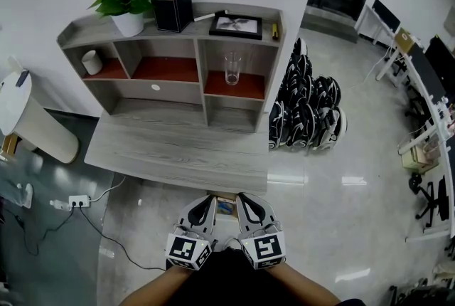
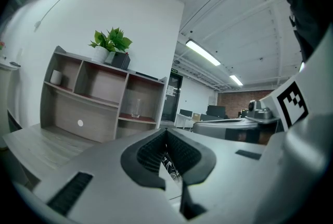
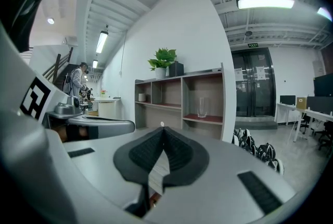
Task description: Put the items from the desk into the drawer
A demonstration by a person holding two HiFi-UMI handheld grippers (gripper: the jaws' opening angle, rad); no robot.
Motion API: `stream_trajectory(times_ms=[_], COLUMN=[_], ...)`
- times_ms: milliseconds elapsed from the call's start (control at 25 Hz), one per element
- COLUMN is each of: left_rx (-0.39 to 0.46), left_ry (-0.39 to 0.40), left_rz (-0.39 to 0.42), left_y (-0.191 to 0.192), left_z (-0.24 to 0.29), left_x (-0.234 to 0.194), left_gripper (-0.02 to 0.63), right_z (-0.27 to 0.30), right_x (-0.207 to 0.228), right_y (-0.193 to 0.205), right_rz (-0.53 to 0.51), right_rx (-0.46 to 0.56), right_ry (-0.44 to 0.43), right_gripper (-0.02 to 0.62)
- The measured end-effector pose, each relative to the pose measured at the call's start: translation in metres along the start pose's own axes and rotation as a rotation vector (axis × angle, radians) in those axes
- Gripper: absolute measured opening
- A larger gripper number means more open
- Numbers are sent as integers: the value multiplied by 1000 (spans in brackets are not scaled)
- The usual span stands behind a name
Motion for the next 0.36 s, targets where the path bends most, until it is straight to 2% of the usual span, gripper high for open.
stream_trajectory(times_ms=[360], left_rx=[8], left_ry=[3], left_rz=[10], left_y=[4], left_z=[-4], left_x=[-2], left_gripper=[12], right_z=[3], right_x=[-9], right_y=[1], right_rz=[-27], right_rx=[26], right_ry=[-27], right_gripper=[18])
Point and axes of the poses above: the fingertips, and each gripper's own axes: z forward along the fingers, x to its right, y out of its underside, the point moved 10 cm from there along -z, backward along the fingers, and after that the axes turned 2 degrees about x, right-handed, at the moved point
